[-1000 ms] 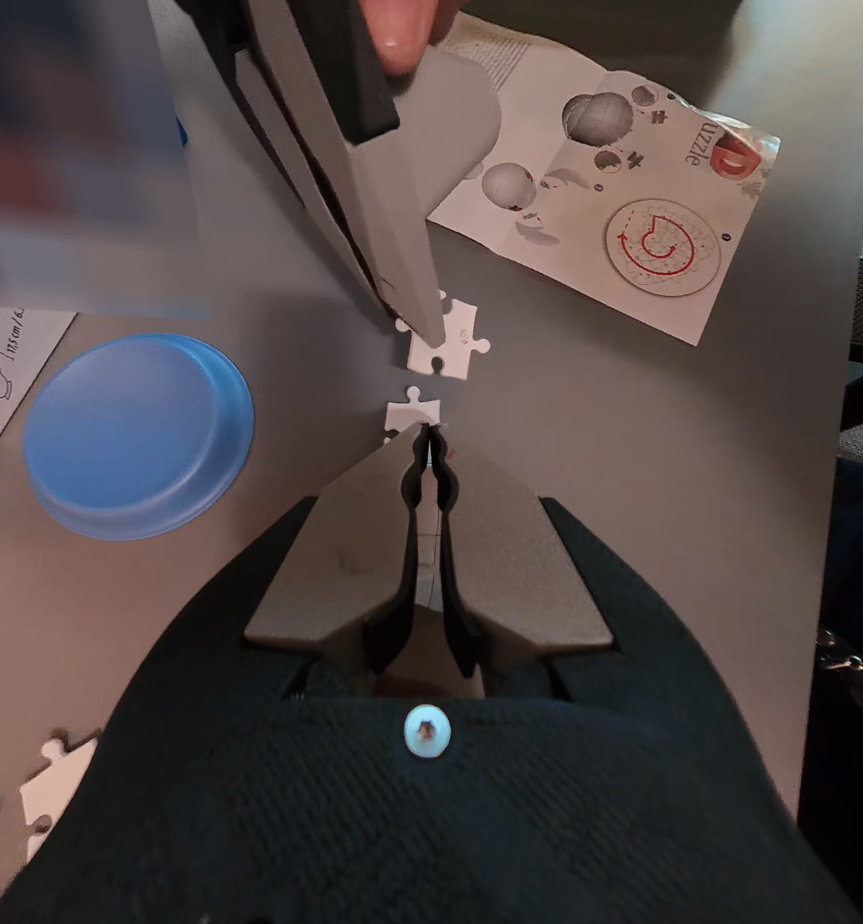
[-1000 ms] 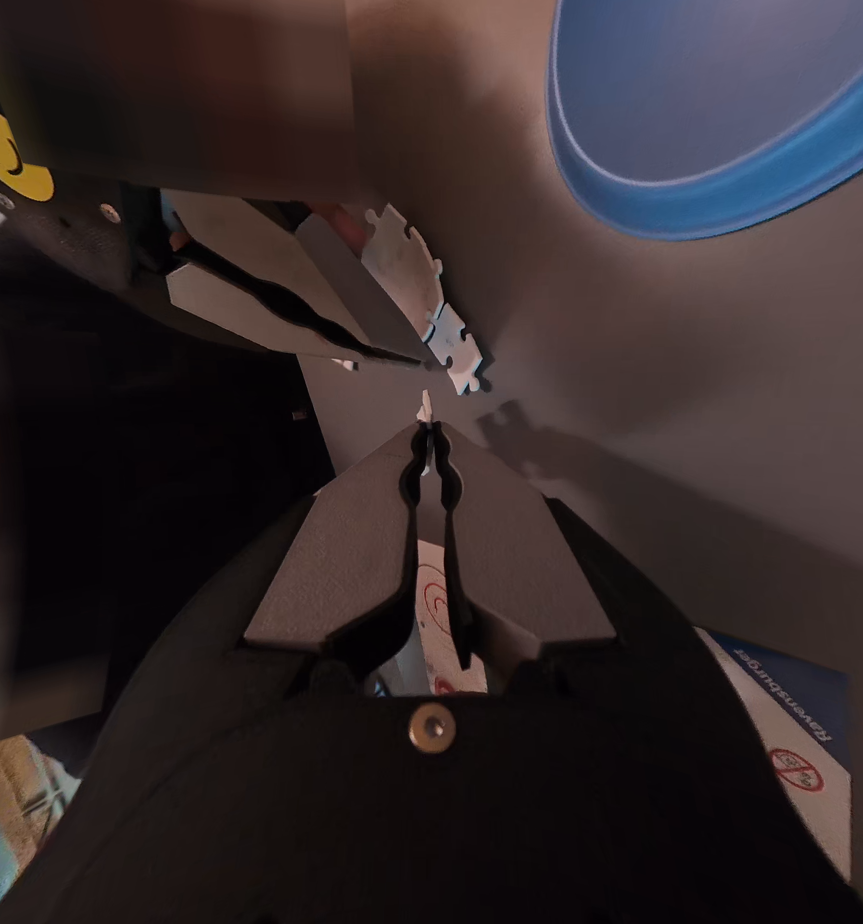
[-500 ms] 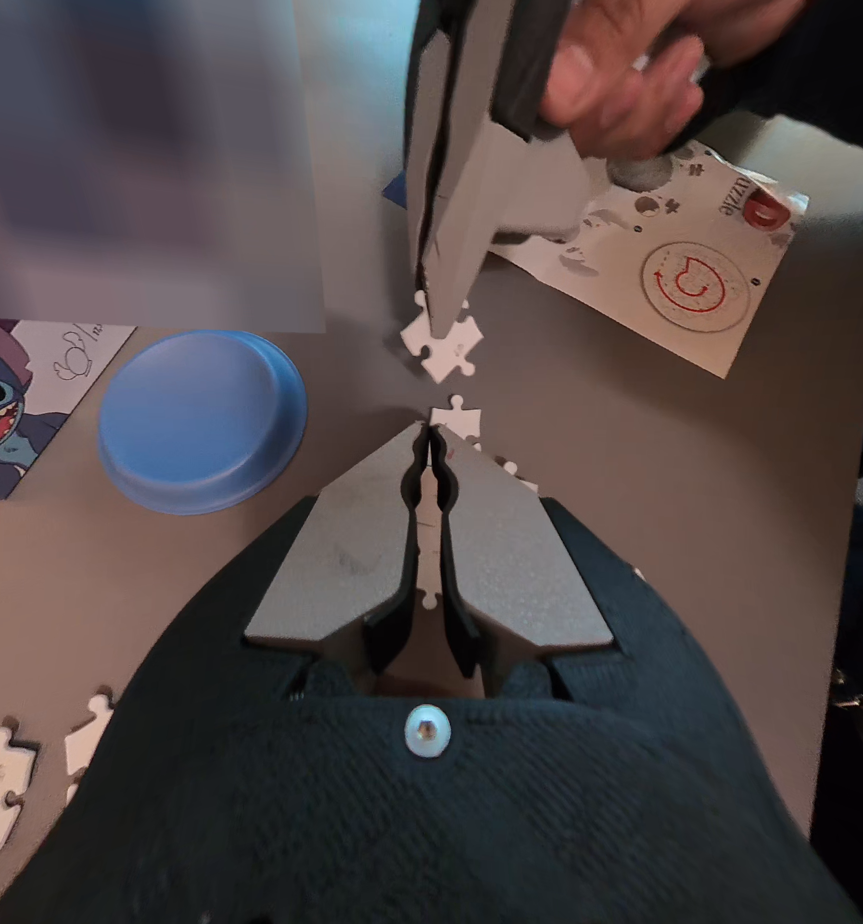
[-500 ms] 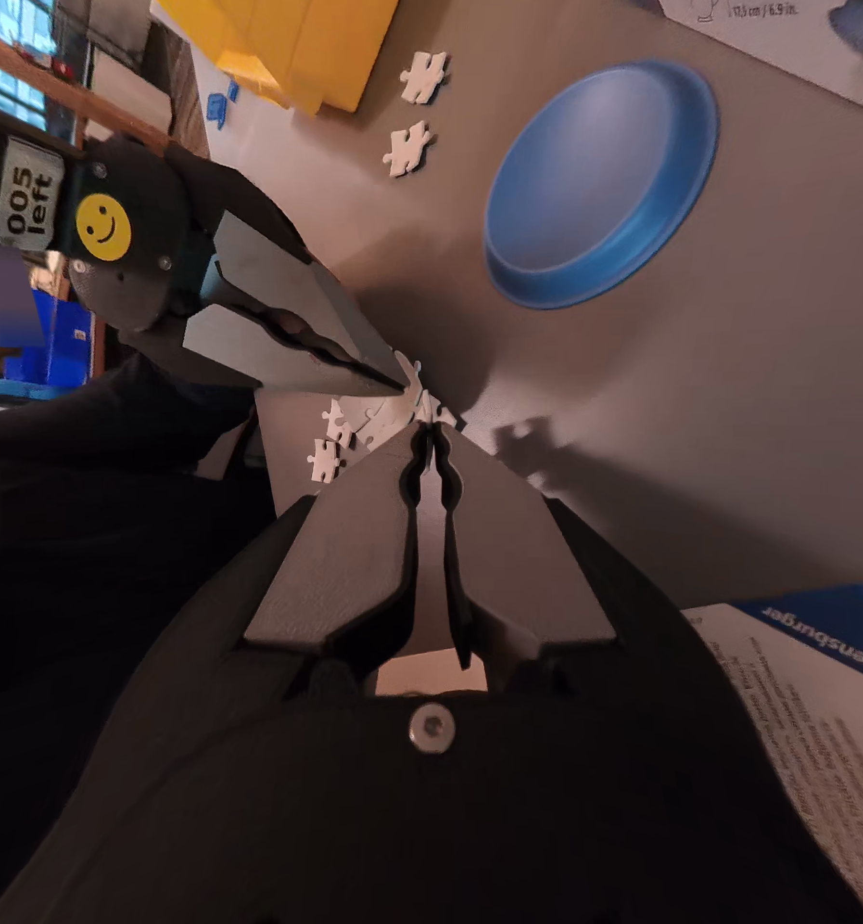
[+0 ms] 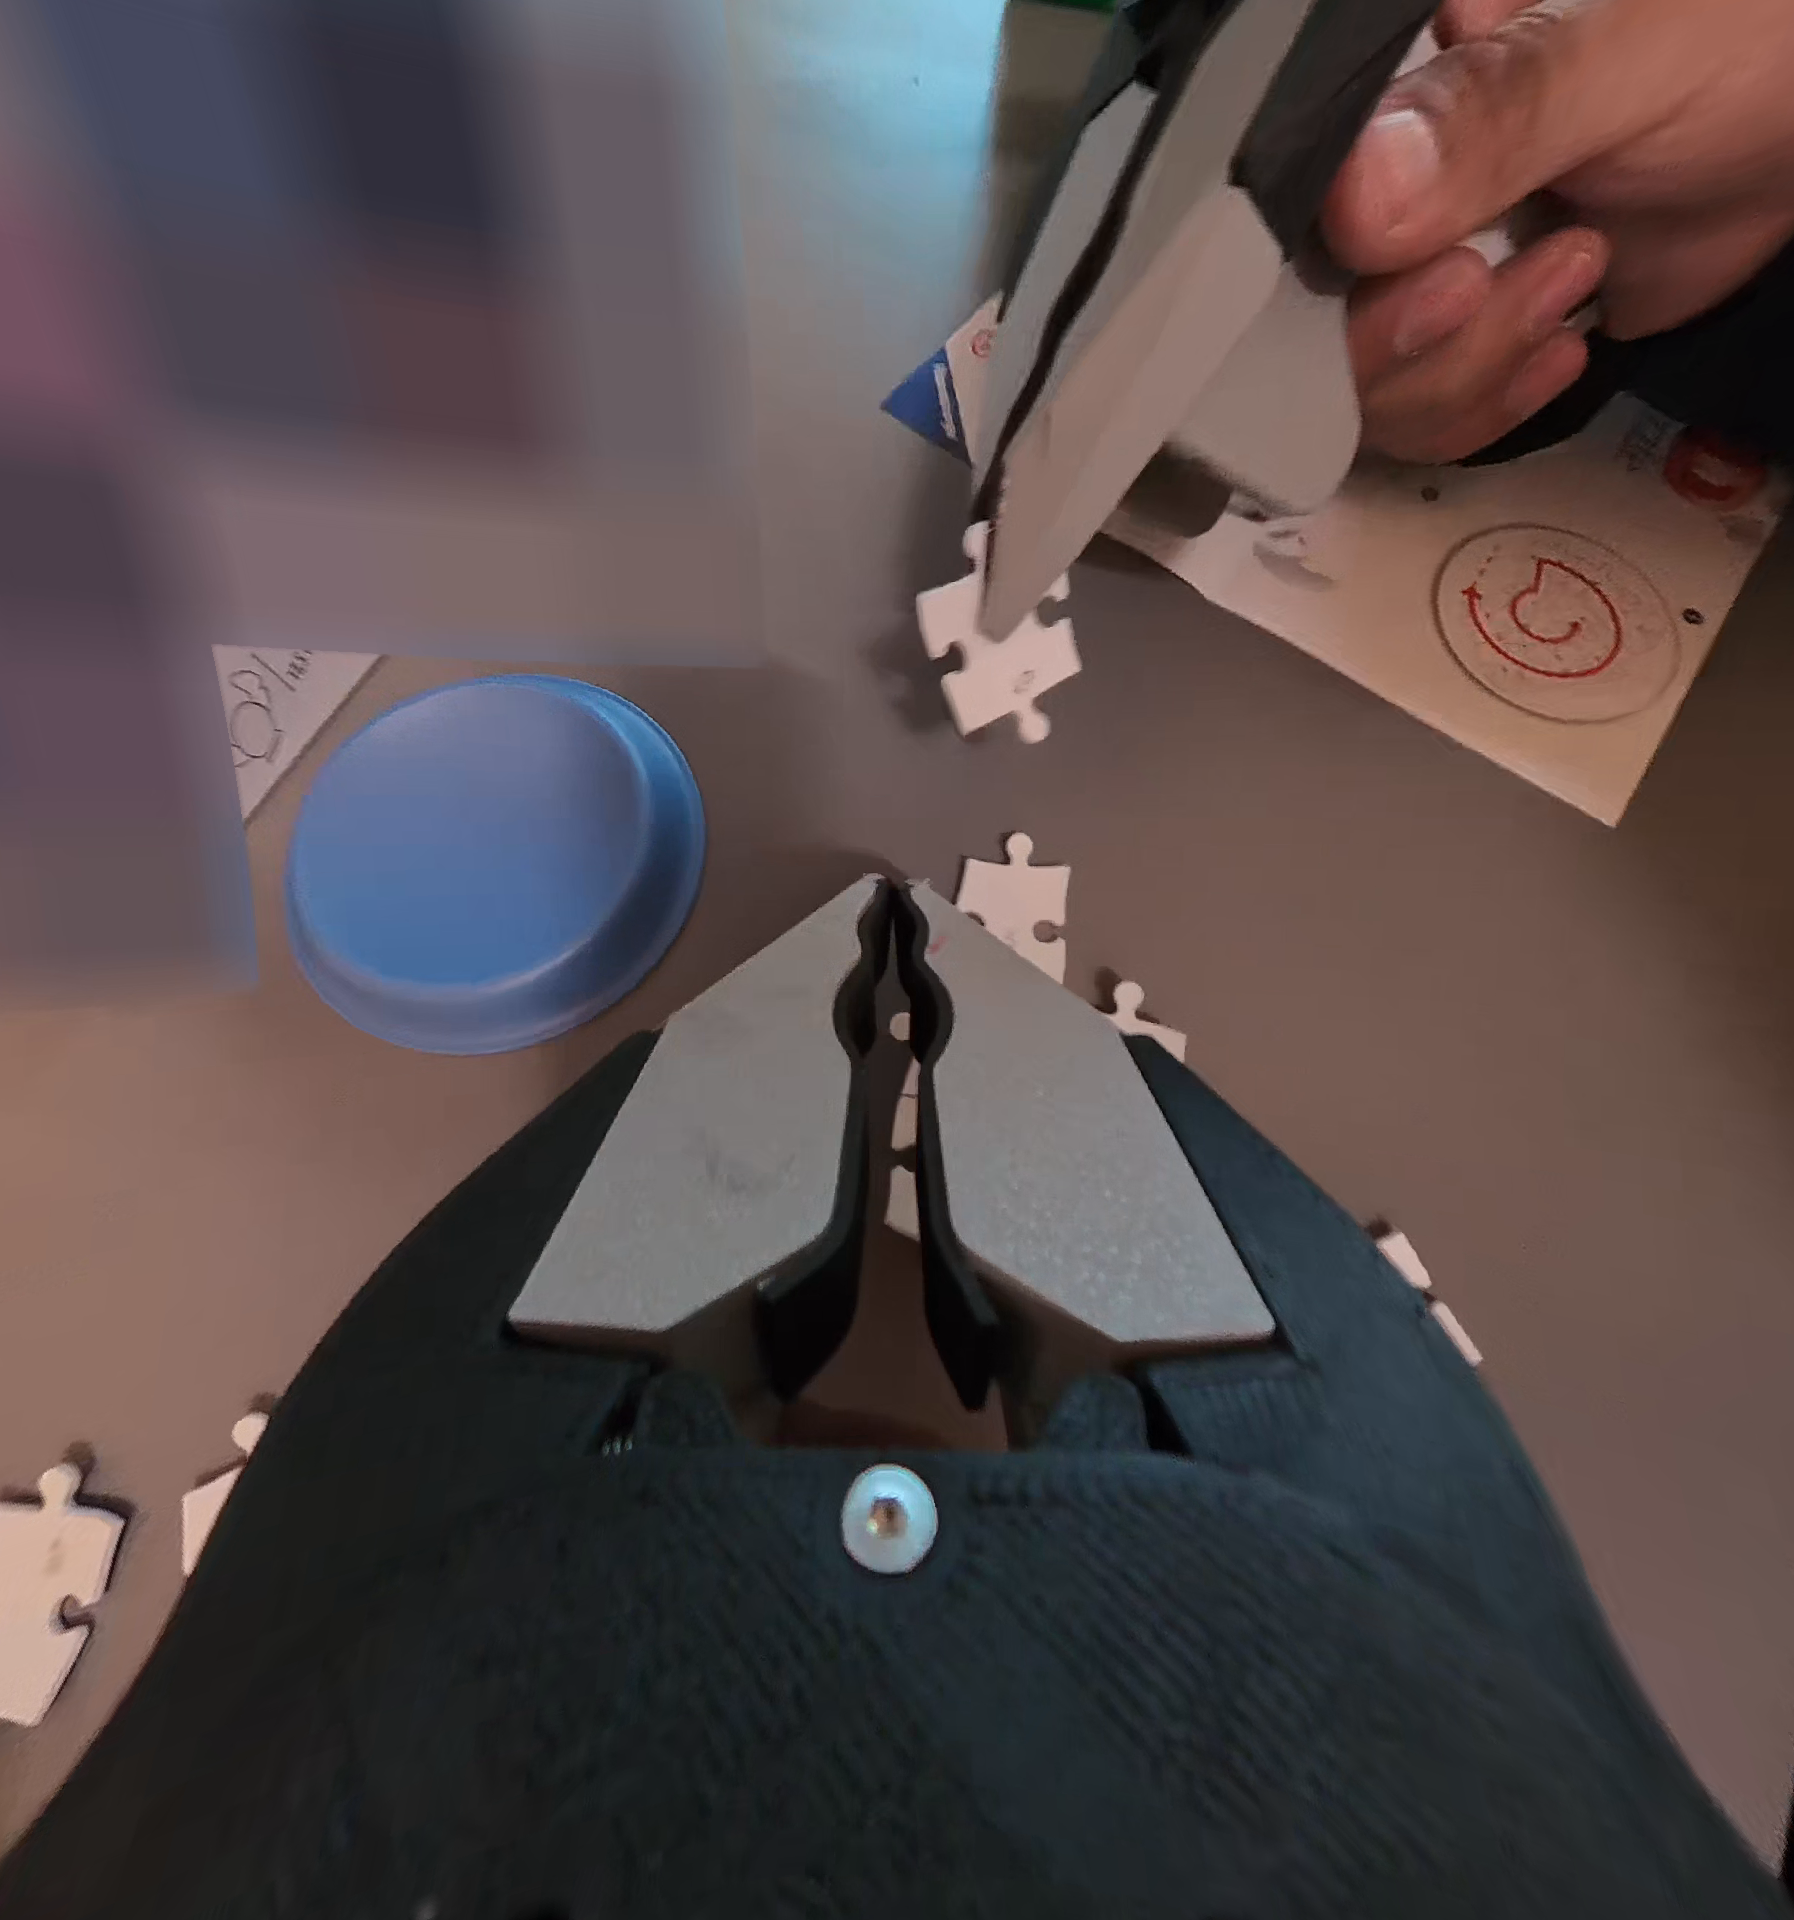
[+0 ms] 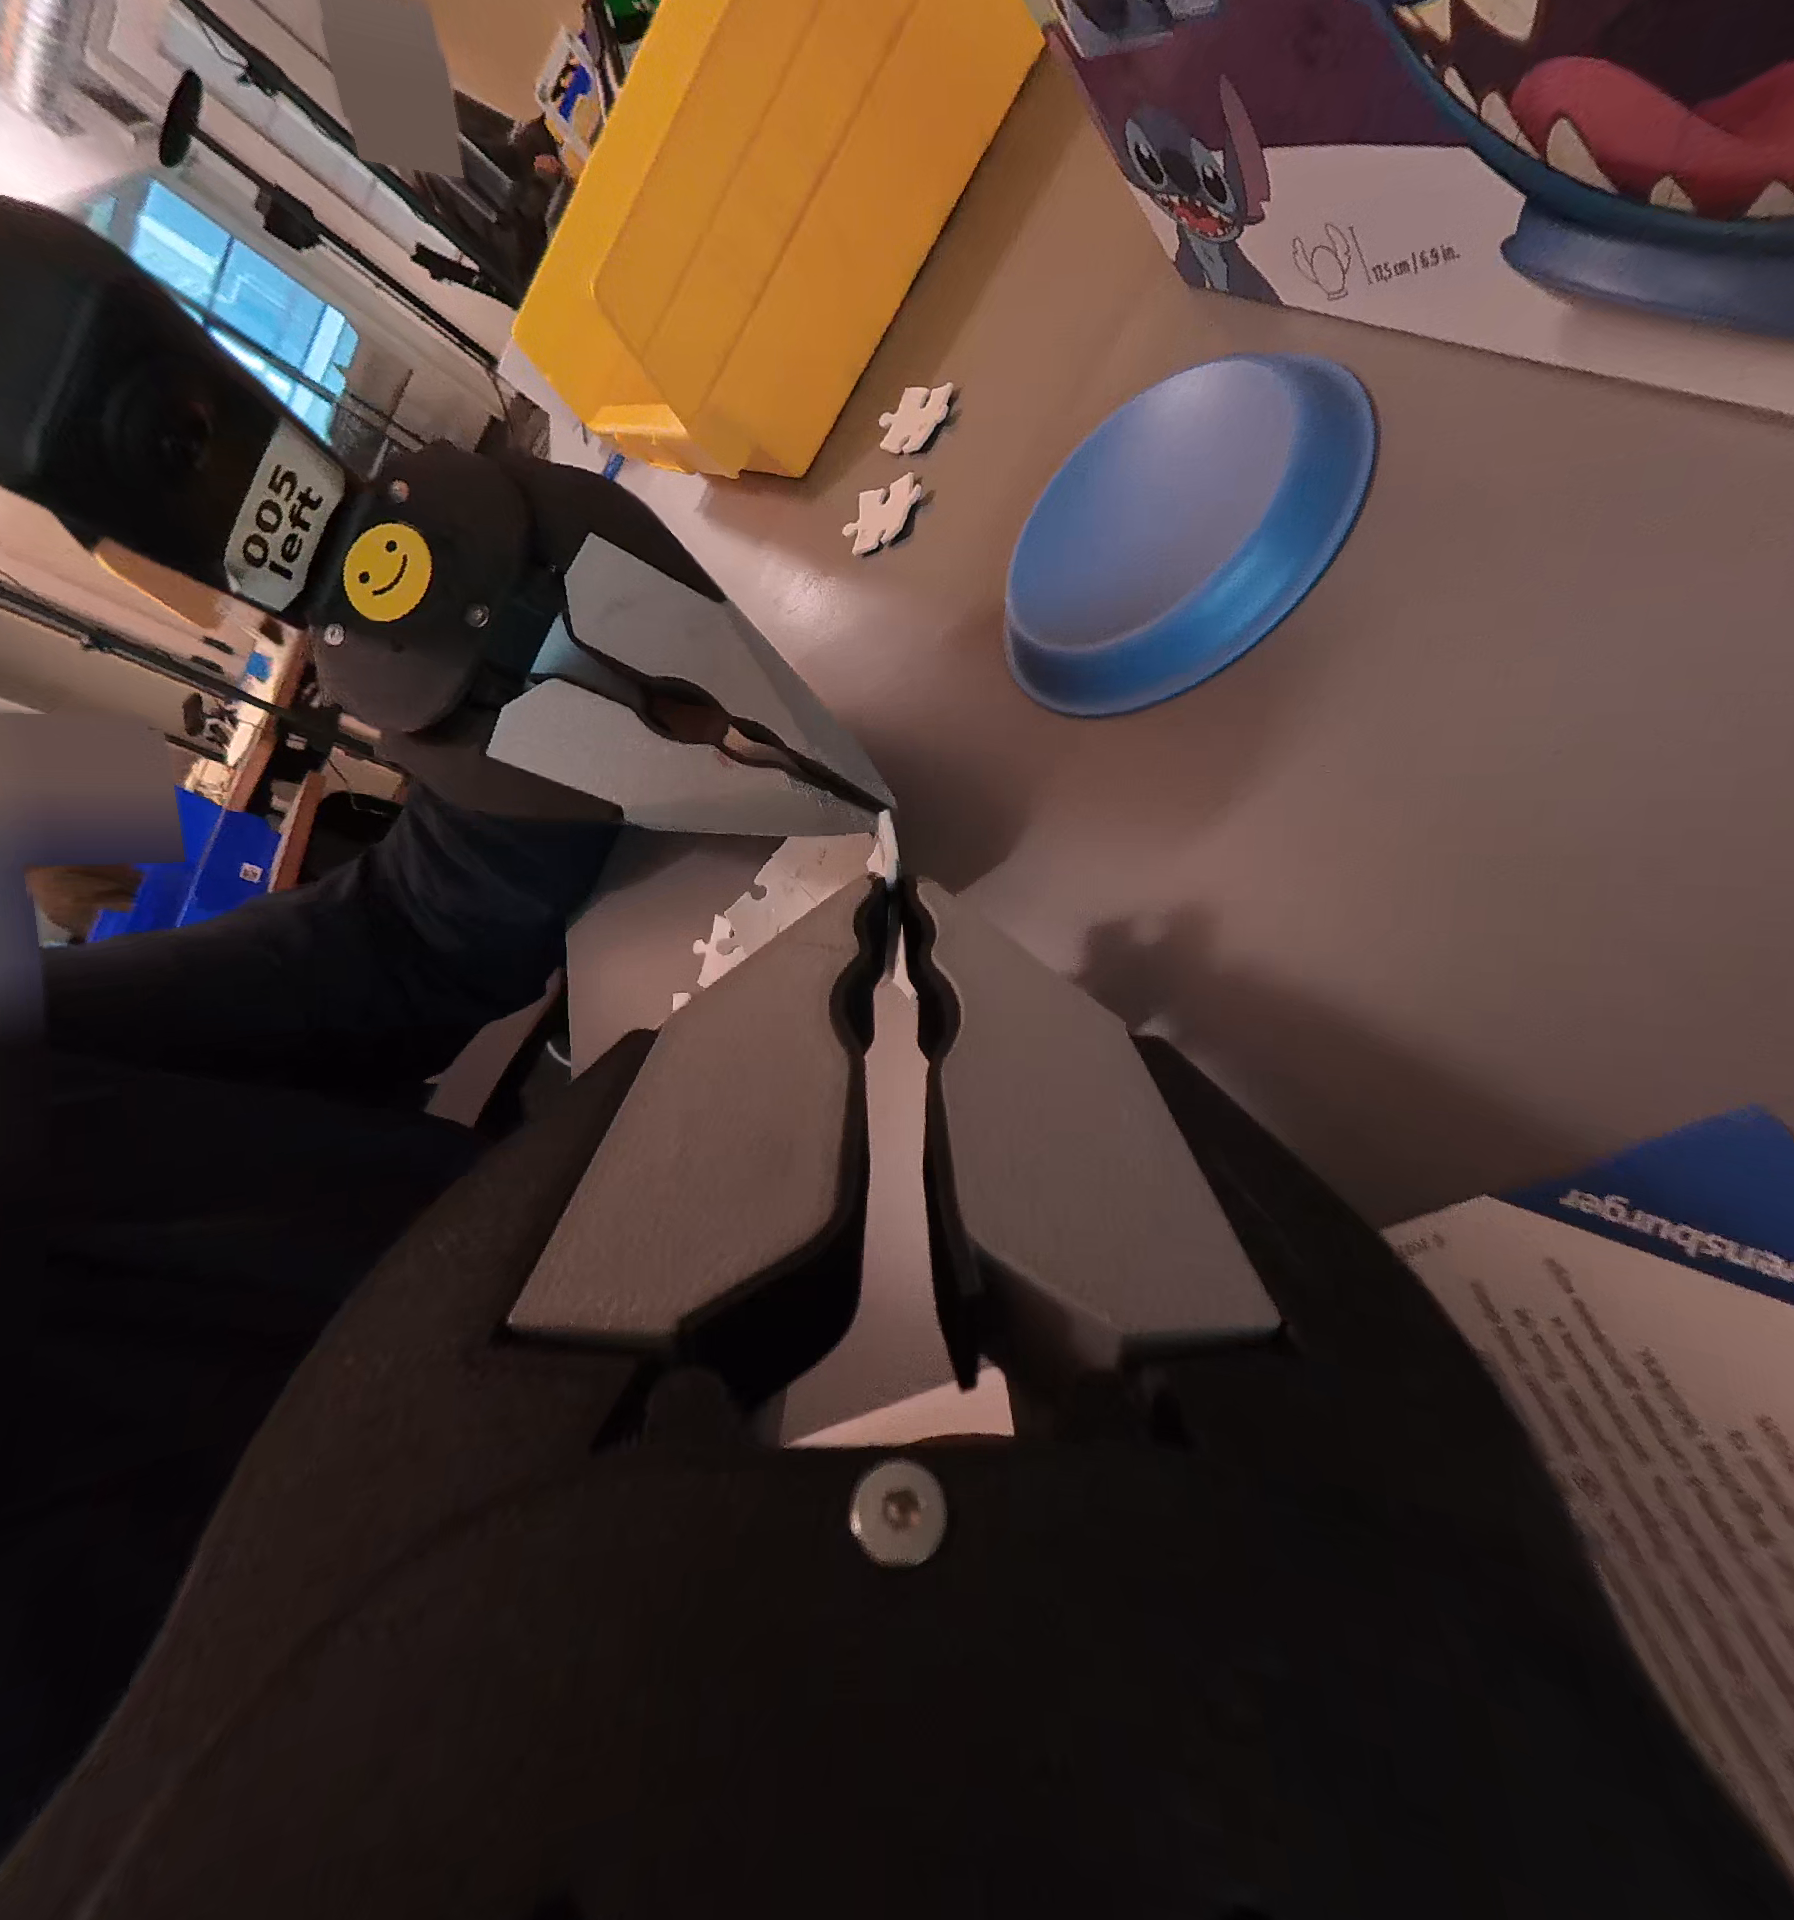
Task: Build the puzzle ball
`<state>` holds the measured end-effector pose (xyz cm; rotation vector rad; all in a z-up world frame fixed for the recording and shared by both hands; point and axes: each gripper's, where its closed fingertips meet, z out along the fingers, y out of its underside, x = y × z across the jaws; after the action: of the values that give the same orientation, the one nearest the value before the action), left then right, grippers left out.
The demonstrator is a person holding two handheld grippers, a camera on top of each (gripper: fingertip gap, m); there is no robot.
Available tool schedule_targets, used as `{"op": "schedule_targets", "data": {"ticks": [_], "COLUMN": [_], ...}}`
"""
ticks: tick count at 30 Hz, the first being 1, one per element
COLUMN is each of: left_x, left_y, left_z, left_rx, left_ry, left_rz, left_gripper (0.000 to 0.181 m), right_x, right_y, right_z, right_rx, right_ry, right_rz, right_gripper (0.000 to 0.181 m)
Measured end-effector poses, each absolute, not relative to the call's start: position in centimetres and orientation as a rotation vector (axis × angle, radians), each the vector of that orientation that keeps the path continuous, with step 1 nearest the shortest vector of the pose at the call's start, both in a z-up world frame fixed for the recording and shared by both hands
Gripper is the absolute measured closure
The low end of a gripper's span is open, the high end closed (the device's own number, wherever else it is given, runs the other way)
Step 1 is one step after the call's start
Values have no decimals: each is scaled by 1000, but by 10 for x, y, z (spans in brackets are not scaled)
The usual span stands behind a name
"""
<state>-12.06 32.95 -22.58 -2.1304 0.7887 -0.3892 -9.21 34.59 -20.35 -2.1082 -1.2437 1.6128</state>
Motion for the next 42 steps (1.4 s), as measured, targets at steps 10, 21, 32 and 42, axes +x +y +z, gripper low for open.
{"op": "schedule_targets", "data": {"ticks": [10,21,32,42], "left_x": [-119,-121,-123,-126], "left_y": [332,334,336,338], "left_z": [-216,-222,-222,-221], "left_rx": [-2084,-2102,-2105,-2104], "left_ry": [739,730,720,698], "left_rz": [-400,-393,-389,-386], "left_gripper": [181,181,181,181], "right_x": [-86,-87,-87,-89], "right_y": [351,351,352,350], "right_z": [-199,-200,-203,-205], "right_rx": [-2090,-2092,-2100,-2102], "right_ry": [-1218,-1217,-1210,-1219], "right_rz": [1588,1575,1559,1548], "right_gripper": [181,181,181,181]}}
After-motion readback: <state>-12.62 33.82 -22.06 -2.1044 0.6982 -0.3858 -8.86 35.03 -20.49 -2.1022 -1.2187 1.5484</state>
